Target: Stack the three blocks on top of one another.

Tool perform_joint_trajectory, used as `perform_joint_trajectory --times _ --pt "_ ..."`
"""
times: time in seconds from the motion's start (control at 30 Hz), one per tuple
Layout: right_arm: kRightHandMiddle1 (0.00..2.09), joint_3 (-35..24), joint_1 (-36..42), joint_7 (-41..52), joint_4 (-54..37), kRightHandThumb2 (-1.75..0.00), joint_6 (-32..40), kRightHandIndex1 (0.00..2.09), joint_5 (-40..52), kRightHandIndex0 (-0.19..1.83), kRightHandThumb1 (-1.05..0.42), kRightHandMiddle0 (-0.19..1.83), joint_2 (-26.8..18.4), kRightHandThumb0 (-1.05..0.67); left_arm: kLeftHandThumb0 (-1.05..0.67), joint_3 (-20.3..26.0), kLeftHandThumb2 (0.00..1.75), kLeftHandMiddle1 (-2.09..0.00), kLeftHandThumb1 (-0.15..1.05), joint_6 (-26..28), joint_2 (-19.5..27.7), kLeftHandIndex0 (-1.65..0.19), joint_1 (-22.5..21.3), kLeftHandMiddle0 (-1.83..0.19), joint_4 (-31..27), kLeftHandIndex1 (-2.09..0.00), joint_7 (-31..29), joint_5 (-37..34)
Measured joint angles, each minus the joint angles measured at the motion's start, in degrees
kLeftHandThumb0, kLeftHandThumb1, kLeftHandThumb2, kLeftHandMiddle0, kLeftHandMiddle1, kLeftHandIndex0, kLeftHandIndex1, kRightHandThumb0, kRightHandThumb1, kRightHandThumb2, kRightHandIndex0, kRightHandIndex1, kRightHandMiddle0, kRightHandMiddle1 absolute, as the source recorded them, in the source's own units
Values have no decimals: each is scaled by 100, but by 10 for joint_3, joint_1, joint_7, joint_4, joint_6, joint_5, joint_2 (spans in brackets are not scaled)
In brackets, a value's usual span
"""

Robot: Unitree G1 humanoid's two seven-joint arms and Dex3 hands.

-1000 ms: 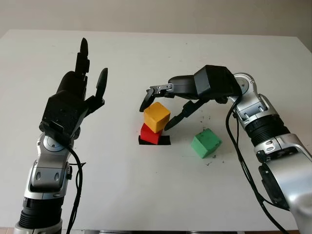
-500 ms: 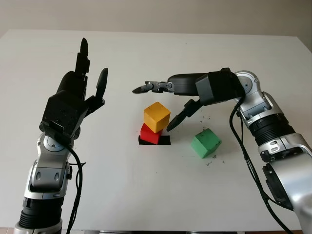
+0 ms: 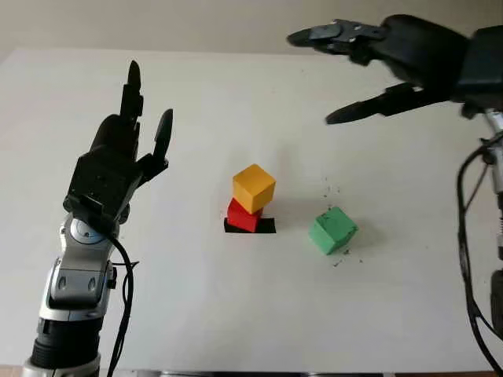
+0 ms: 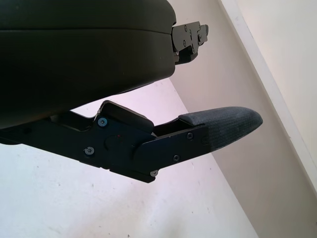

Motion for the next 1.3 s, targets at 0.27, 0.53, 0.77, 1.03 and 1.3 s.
perform_joint_trajectory --times 0.27,0.53,0.77,1.03,1.3 --pt "11 -27 145 -12 -231 -6 54 4 -52 15 -94 29 -80 -55 -84 0 73 0 105 -6 -2 19 2 19 0 0 1 -8" --pt "8 -64 256 -52 -338 -5 32 7 -98 21 -94 30 -87 -53 -83 1 73 0 105 -3 -3 19 5 19 -1 0 5 -10" --pt "6 -72 316 -56 -359 -6 15 3 -104 13 -99 29 -87 -57 -82 2 73 0 105 -3 -3 19 6 19 -1 0 6 -9" --pt "6 -49 367 -99 -334 -4 -105 3 -161 8 -94 28 -87 -53 -82 2 72 0 105 -3 -3 19 6 19 -1 0 5 -12" --pt "7 3 371 -137 -270 -5 -192 4 -212 7 -93 31 -84 -55 -81 2 73 0 105 -2 -3 19 6 19 -5 0 3 -16"
